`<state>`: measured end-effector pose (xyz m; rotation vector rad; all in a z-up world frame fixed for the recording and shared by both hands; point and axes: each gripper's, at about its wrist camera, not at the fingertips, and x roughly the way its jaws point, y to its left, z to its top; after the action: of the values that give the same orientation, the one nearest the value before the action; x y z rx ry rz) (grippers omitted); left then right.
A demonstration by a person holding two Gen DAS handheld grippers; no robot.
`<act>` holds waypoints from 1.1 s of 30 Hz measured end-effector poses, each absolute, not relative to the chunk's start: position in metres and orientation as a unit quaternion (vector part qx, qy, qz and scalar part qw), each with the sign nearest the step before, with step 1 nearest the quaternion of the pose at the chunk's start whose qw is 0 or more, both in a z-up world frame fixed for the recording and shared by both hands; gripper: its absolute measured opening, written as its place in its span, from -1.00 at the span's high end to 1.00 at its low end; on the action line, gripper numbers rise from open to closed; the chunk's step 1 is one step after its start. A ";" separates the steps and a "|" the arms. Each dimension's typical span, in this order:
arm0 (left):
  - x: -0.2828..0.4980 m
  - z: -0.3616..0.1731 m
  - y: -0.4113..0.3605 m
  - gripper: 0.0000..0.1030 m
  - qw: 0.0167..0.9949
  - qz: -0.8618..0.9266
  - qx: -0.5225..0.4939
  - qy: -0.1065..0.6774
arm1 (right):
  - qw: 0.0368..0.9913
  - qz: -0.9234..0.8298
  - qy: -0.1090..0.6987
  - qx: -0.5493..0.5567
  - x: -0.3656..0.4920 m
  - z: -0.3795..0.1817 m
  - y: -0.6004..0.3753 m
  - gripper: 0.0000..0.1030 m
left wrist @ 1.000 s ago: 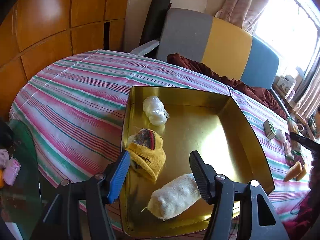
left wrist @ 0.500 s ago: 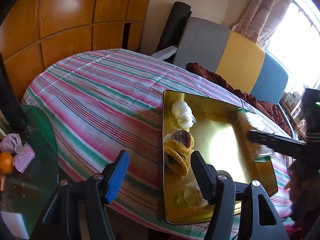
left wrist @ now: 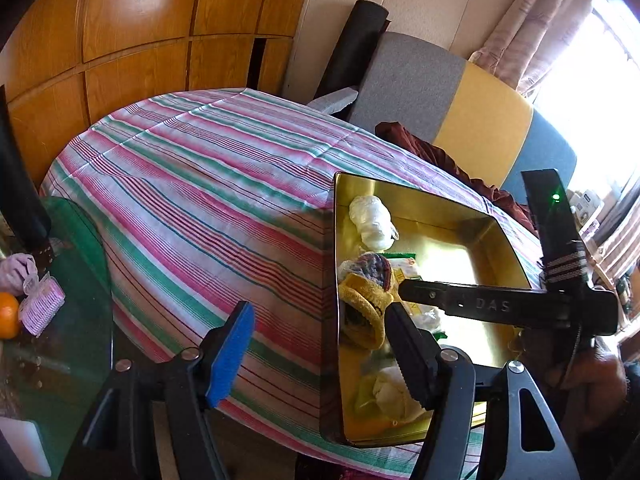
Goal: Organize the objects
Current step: 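Carry both items to the gold tray and open both grippers to release them, then move both grippers back toward the remaining items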
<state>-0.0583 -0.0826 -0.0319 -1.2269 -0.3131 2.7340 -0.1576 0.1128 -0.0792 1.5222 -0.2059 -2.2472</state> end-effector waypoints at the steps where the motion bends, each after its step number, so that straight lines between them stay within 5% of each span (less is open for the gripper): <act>1: -0.058 -0.031 -0.082 -0.34 0.065 0.906 -0.406 -0.102 | 0.208 -0.809 -0.076 0.545 -0.155 -0.077 0.115 0.01; 11: -0.049 -0.017 -0.062 -0.41 0.073 0.914 -0.392 -0.075 | 0.163 -0.861 -0.052 0.479 -0.115 -0.036 0.154 -0.02; 15: -0.044 -0.007 -0.047 -0.43 0.084 0.919 -0.381 -0.054 | 0.138 -0.880 -0.038 0.454 -0.097 -0.023 0.180 -0.26; 33: -0.028 0.005 0.046 -0.48 0.180 0.909 -0.375 0.026 | -0.076 -0.907 -0.061 0.409 -0.037 0.007 0.389 -0.29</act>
<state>-0.0278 0.0459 0.0048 -1.0589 0.0747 2.5696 -0.0370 0.3886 0.0069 1.3520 -0.2027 -2.9958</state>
